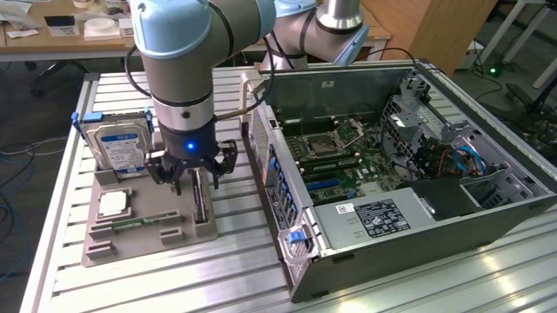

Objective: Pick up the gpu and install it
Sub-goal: 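Pick up the gpu and move the gpu toward the slot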

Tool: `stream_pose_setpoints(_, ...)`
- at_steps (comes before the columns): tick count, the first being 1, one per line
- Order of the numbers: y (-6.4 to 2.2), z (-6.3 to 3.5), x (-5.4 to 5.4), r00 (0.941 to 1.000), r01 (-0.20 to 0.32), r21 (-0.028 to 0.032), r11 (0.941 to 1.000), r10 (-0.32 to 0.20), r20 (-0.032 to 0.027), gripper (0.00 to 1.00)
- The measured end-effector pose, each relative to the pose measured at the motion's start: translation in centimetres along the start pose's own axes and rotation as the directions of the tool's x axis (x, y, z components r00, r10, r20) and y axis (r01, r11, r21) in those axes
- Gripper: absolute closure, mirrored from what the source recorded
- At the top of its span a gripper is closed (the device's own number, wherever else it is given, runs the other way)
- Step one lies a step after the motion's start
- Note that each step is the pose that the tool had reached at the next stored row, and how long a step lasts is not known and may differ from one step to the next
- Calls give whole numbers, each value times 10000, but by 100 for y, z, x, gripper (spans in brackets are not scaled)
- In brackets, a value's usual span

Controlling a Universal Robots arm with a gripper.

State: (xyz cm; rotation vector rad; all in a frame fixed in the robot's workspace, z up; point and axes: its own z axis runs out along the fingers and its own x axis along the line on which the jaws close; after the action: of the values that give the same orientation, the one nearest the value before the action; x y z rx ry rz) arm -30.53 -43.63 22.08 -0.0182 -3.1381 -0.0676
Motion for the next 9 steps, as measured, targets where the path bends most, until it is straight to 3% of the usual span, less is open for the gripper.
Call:
stream_pose_setpoints(6,-4,105,-1,10000,-2,1,10000,2,-47,31)
stream_pose_setpoints(9,-5,106,-1,10000,-2,1,10000,2,-52,31)
